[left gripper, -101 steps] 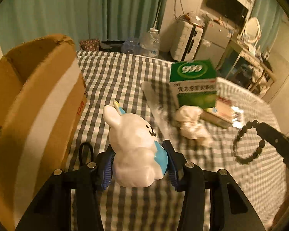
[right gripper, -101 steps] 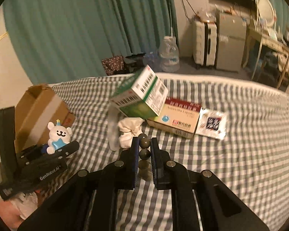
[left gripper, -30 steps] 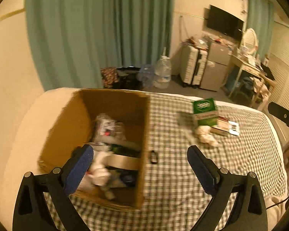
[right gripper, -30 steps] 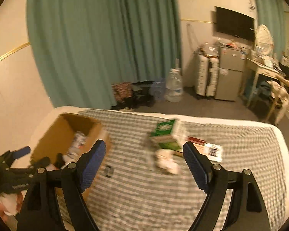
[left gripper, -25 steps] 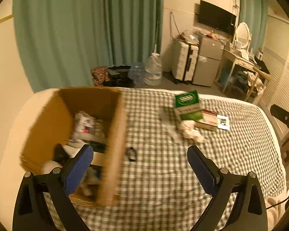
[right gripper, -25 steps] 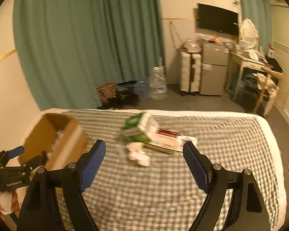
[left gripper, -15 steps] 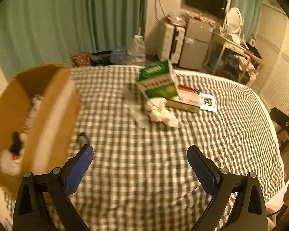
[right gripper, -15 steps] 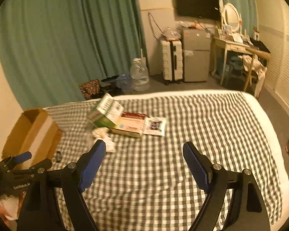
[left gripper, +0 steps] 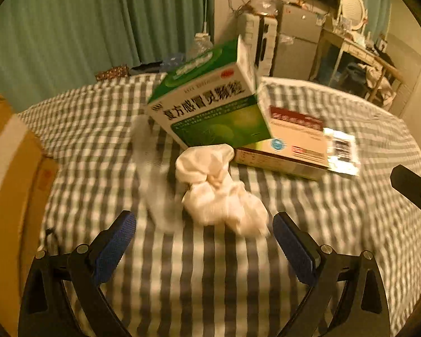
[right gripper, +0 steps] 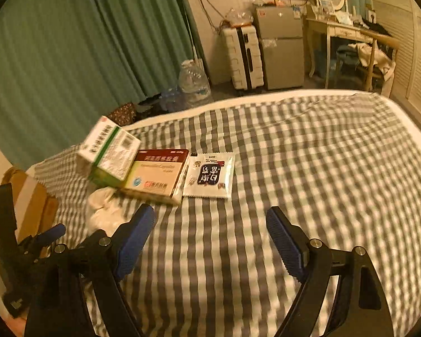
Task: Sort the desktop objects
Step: 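Grasp the white cloth with left tool while right tool grasps the sachet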
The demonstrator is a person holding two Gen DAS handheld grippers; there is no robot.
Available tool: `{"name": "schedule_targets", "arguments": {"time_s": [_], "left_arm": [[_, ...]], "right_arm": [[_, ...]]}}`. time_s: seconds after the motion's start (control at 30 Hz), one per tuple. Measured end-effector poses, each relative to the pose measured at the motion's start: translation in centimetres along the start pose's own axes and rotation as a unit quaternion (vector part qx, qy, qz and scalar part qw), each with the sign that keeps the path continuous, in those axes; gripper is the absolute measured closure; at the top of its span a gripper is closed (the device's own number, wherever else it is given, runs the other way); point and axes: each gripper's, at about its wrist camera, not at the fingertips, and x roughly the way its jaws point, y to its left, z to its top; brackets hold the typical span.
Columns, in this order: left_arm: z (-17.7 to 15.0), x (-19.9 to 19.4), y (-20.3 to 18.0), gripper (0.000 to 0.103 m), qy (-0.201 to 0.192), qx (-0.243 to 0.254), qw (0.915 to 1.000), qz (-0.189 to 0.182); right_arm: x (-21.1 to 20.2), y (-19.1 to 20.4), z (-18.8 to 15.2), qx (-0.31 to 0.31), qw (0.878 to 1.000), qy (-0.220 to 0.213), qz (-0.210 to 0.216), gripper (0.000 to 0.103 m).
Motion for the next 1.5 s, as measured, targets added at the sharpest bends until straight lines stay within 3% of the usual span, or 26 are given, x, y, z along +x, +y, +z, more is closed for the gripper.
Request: {"name": "schedule_targets", "arguments": {"time_s": [0.17,0.3,0.4,0.53,0.57,0.6,0.63,0.67,0.8,1.17,1.37,1.5], "left_arm": [[0.6,3.6,0.2,0.003,0.004,-0.010,0.9999,-0.004],[0.9,4.5,-0.7,0.003,-0.026,0.029,0.9991,0.019],[1.0,4.8,-1.3,0.011,-0.046,0.037,0.9982,0.014],[1.0,4.5,-1.8,0.061,-0.046,0.037,0.9980,-0.020],[0.9,4.2,-2.1,0.070,-0.043,0.045,0.9978,-0.023],[0.9,4.1,-2.1,0.077,-0.043,0.047,0.9977,-0.023],[0.7,3.8,-2.0,0.081,-0.041,0.050,0.9976,-0.024],[0.5,3.5,-1.9,0.083,-0.036,0.051,0.9976,-0.029],[-0.4,1.6,-0.2,0.088,-0.023,0.033,0.9977,-0.055],[-2.0,-6.1,2.9,0.088,-0.013,0.001,0.9971,-0.074],[-2.5,-12.0,4.3,0.088,-0.036,0.009,0.9970,-0.068],[-2.0,-16.4,5.9,0.088,-0.065,0.008,0.9961,-0.060]], "right_arm": [[5.3,-0.2,1.2,0.013,1.000,0.027,0.005,0.022],[8.8,-1.0,1.5,0.027,0.998,0.048,-0.003,0.024],[9.6,-1.2,1.5,0.012,0.999,0.037,-0.014,0.027],[9.8,0.0,1.1,-0.043,0.997,0.021,-0.065,0.054],[9.5,0.0,0.9,-0.047,0.997,0.018,-0.065,0.066],[9.2,0.0,0.9,-0.047,0.997,0.016,-0.065,0.074],[9.0,-0.1,0.9,-0.045,0.997,0.014,-0.062,0.093],[8.4,-0.3,0.8,-0.036,0.998,0.011,-0.051,0.100],[6.5,-0.6,0.9,-0.012,1.000,0.009,-0.020,0.100],[-1.3,0.3,-1.4,0.010,1.000,0.010,0.021,0.100],[-6.4,4.4,-2.6,-0.021,0.999,0.000,0.040,0.100],[-10.6,8.7,-2.9,-0.041,0.996,-0.012,0.077,0.100]]}}
